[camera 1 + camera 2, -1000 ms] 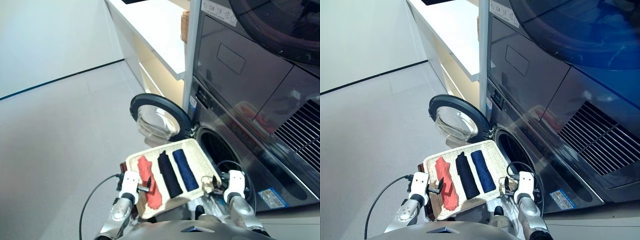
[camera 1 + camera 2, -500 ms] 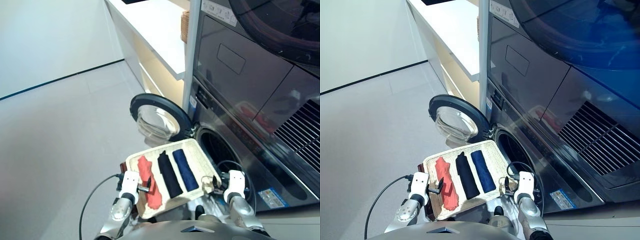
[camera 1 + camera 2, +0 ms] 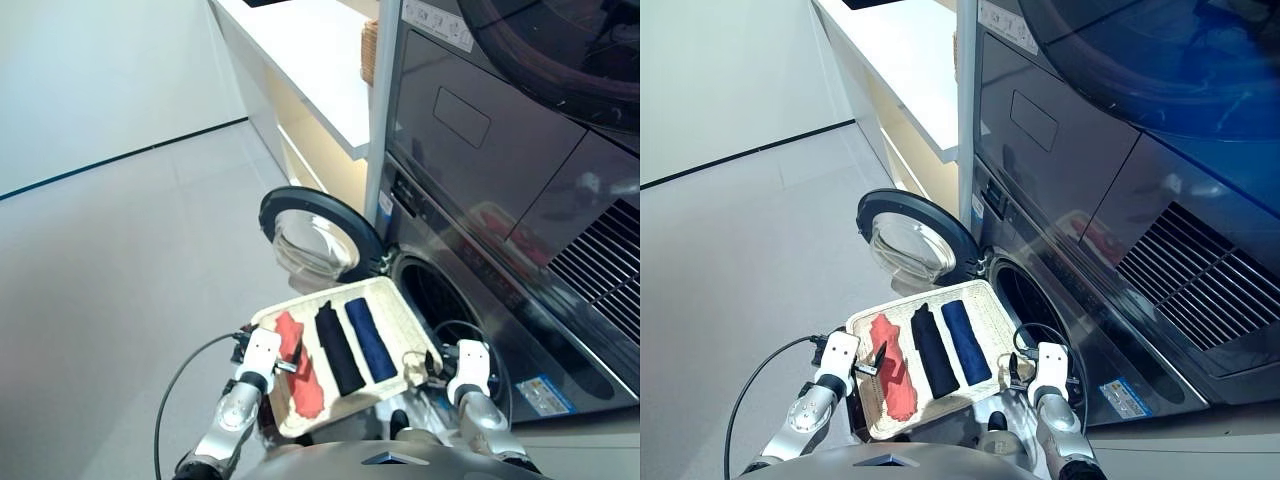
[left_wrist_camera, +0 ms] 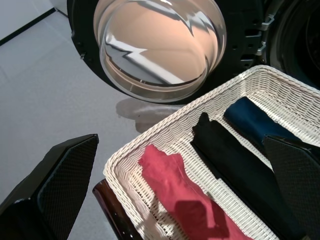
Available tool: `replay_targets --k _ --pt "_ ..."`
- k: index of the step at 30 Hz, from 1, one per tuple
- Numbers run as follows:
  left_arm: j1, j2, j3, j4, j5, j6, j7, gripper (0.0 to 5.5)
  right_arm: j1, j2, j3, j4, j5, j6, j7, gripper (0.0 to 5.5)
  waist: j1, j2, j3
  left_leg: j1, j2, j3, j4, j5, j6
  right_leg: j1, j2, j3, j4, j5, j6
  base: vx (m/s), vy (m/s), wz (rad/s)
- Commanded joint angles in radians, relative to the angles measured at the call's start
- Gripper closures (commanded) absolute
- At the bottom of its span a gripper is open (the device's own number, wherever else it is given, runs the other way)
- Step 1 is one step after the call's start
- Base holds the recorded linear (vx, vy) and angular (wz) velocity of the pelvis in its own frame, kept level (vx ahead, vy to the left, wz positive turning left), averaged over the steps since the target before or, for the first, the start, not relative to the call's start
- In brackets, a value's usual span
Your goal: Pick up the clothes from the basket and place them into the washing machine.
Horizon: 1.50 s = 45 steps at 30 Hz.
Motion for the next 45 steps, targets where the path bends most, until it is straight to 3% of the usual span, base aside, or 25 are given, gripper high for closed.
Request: replay_targets --k 1,3,6,10,15,22,31,37,41,45 --pt "-0.102 0.035 0.003 -0.017 0.028 -0.034 0.027 0.0 -0.11 -0.012 0.02 -0.035 -0.046 -0.064 -0.009 0.0 -0.007 -0.079 0.073 -0.095 -0.076 0.035 0.142 -0.071 0.042 0.038 -0.031 0.075 0.025 -0.053 0.039 -0.149 0.011 0.055" --pt "-0.12 0.036 -0.004 -0.017 0.026 -0.035 0.036 0.0 -0.127 -0.023 0.032 -0.058 -0.058 -0.065 -0.011 0.0 -0.007 -0.079 0.1 -0.157 -0.089 0.04 0.215 -0.1 0.053 -0.025 -0.042 0.093 0.099 -0.069 0.033 -0.146 0.039 0.049" --pt "-0.169 0.038 -0.023 -0.017 0.019 -0.038 0.059 0.0 -0.178 -0.039 0.05 -0.09 -0.073 -0.073 -0.03 0.0 -0.014 -0.071 0.15 -0.252 -0.098 0.041 0.293 -0.117 0.067 -0.17 -0.038 0.113 0.24 -0.102 0.024 -0.199 0.066 -0.114" --pt "-0.239 0.032 -0.041 0.016 0.015 -0.032 0.108 0.0 -0.228 -0.039 0.06 -0.121 -0.061 -0.081 -0.055 0.0 -0.026 -0.075 0.192 -0.4 -0.091 0.039 0.421 -0.134 0.064 -0.315 -0.039 0.128 0.362 -0.131 0.012 -0.179 0.004 0.018" --pt "-0.293 0.011 -0.05 0.049 -0.018 -0.024 0.172 0.0 -0.267 -0.046 0.058 -0.161 -0.048 -0.091 -0.096 0.0 -0.037 -0.077 0.226 -0.557 -0.085 0.041 0.52 -0.141 0.064 -0.471 -0.033 0.131 0.451 -0.138 0.003 -0.142 -0.006 0.043" --pt "-0.392 -0.027 -0.053 0.061 -0.084 -0.017 0.235 0.0 -0.332 -0.044 0.056 -0.194 -0.038 -0.105 -0.155 0.0 -0.045 -0.075 0.239 -0.759 -0.075 0.035 0.608 -0.137 0.057 -0.666 -0.031 0.135 0.529 -0.14 -0.005 -0.13 -0.009 0.055" --pt "-0.458 -0.074 -0.032 0.028 -0.132 -0.008 0.329 0.0 -0.375 -0.029 0.054 -0.214 -0.031 -0.118 -0.209 0.0 -0.045 -0.073 0.237 -0.91 -0.073 0.027 0.686 -0.147 0.061 -0.826 -0.034 0.141 0.613 -0.148 -0.01 -0.052 0.003 0.021" --pt "-0.519 -0.141 -0.029 0.035 -0.336 -0.027 0.319 0.0 -0.395 -0.016 0.067 -0.216 -0.014 -0.118 -0.239 0.0 -0.053 -0.073 0.228 -0.99 -0.078 0.023 0.714 -0.141 0.065 -0.908 -0.035 0.146 0.64 -0.142 -0.013 -0.026 0.004 0.019" --pt "-0.542 -0.159 -0.027 0.039 -0.351 -0.017 0.35 0.0 -0.398 -0.012 0.072 -0.222 -0.01 -0.117 -0.25 0.0 -0.055 -0.072 0.224 -1.026 -0.081 0.016 0.728 -0.14 0.069 -0.942 -0.036 0.146 0.655 -0.141 -0.015 0.0 0.0 0.0" --pt "-0.567 -0.168 -0.034 0.039 -0.276 -0.007 0.44 0.0 -0.398 -0.008 0.081 -0.221 -0.01 -0.124 -0.274 0.0 -0.057 -0.074 0.214 -1.066 -0.08 0.01 0.743 -0.139 0.07 -0.986 -0.034 0.145 0.672 -0.14 -0.017 0.0 0.0 0.0"
